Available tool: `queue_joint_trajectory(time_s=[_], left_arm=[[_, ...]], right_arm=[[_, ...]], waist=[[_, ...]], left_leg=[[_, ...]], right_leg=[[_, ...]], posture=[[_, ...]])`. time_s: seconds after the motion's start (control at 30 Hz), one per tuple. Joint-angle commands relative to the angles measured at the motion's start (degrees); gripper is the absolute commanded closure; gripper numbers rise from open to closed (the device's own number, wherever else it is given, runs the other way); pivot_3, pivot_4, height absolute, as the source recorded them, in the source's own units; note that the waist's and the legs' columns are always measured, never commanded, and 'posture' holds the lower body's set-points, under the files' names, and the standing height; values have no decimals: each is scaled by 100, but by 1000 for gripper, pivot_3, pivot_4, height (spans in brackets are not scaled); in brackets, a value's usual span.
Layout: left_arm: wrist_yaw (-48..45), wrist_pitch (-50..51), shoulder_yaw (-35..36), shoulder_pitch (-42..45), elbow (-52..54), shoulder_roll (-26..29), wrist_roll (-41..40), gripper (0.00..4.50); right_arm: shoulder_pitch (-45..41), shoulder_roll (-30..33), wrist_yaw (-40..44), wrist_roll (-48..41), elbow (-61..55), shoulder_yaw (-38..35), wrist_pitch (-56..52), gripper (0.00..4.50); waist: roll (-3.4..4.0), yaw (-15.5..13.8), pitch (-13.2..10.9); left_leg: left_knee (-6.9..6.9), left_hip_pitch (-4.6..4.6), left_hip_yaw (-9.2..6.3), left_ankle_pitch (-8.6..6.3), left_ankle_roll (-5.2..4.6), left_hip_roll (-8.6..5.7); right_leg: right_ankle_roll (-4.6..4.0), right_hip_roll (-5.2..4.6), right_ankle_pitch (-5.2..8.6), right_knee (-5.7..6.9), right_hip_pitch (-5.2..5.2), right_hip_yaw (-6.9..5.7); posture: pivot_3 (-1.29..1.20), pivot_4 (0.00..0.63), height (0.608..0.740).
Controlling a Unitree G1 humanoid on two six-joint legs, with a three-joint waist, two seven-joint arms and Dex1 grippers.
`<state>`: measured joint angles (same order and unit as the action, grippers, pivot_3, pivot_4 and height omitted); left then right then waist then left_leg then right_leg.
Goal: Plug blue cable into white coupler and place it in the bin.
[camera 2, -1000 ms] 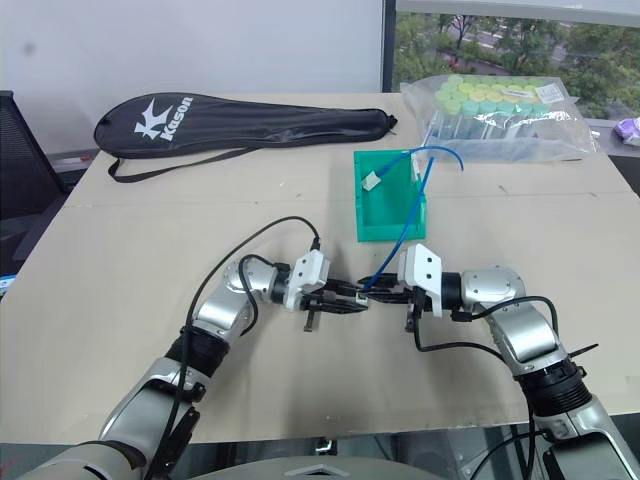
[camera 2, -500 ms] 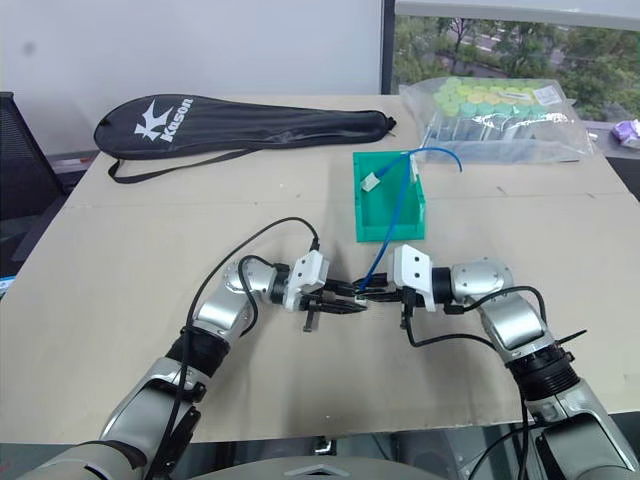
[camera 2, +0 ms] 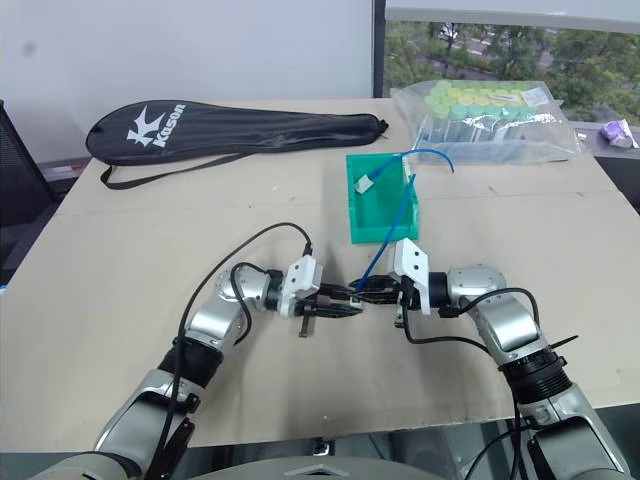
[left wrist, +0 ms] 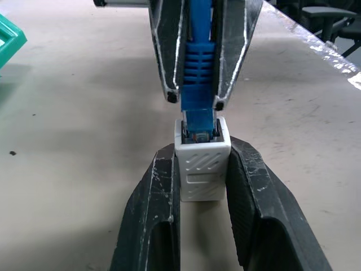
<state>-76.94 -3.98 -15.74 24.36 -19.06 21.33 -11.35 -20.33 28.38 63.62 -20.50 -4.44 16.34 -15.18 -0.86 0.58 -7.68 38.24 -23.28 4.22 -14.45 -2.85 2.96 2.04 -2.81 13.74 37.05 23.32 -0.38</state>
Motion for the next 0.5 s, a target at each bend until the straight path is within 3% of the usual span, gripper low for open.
queue_joint_trajectory(time_s=[0.03,0.2,0.33,0.5], left_arm=[[2,456,-63,-166,474,98,-119,3467],[466,722,183,-519,1224,133,-265,1302],[1167,1283,655,-862,2094,298,-461,1302],[2656,3105,1390,-697,3681,441,-781,1302]], right_arm=[[-170,62,-31,-185,-431,-332,-38,4500],[-181,97,-57,-226,-338,-495,-33,4500],[-360,113,-124,-576,-371,-862,-398,4500],[-1168,38,-658,-914,-101,-1325,-1214,4500]], waist=[[0,-1,0],[1,0,-5],[2,3,-12],[4,4,-34]], left_leg=[[5,-21,-3,0,0,-1],[9,-44,-8,1,0,-11],[9,-43,-10,1,0,-7],[10,-42,-11,1,0,-2]], right_leg=[[7,2,-4,3,18,-1],[23,4,-12,2,37,-2],[23,3,-12,1,36,-3],[23,2,-13,4,35,-3]], posture=[[0,150,740],[0,150,740],[0,150,740],[0,150,740]])
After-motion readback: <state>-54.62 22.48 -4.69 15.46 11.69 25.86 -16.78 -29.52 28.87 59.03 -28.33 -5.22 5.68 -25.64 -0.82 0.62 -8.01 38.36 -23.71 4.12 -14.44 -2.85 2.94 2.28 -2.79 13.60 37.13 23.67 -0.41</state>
